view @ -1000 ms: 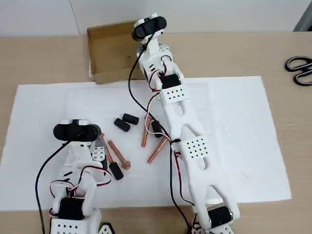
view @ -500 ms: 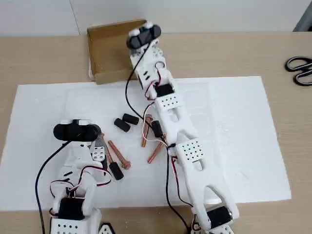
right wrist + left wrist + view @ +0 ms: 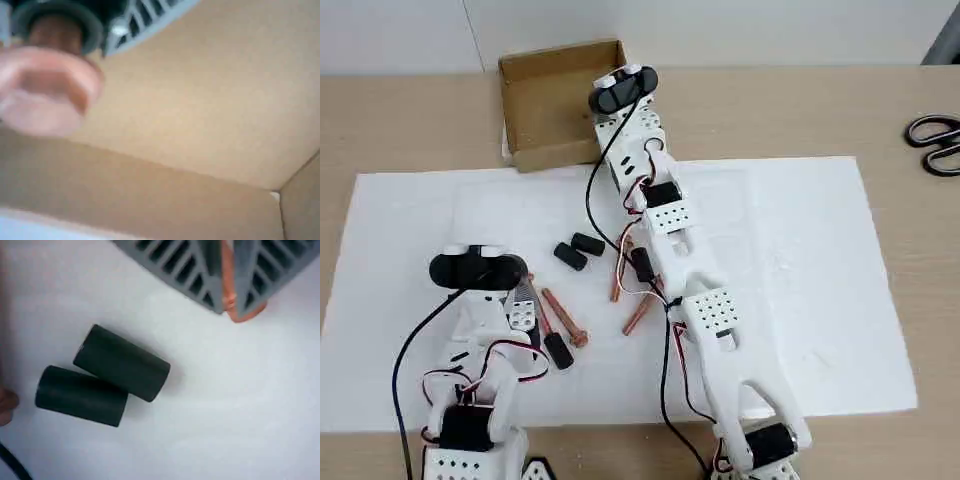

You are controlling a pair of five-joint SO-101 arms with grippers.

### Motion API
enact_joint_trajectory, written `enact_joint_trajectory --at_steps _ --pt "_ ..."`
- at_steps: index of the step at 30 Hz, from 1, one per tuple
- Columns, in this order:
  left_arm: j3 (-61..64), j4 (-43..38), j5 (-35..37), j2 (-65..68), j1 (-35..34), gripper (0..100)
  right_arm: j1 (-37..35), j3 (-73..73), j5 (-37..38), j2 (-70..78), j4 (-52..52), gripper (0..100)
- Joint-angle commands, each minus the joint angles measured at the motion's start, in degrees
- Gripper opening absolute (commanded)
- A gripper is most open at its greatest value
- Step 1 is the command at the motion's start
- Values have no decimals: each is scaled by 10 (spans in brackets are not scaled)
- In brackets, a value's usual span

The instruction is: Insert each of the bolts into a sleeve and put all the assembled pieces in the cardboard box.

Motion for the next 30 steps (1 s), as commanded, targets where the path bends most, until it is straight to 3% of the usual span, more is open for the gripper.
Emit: enact_joint_trajectory --at_steps 1,8,24,30 --pt "-1 2 1 -6 -1 7 7 -47 10 -19 30 33" --pt "-1 2 1 -6 -1 7 7 -68 10 -45 153 225" --pt "-1 2 1 -6 -1 7 3 -94 10 -50 156 224" --pt "-1 2 1 -6 -2 7 2 -93 10 -121 160 224"
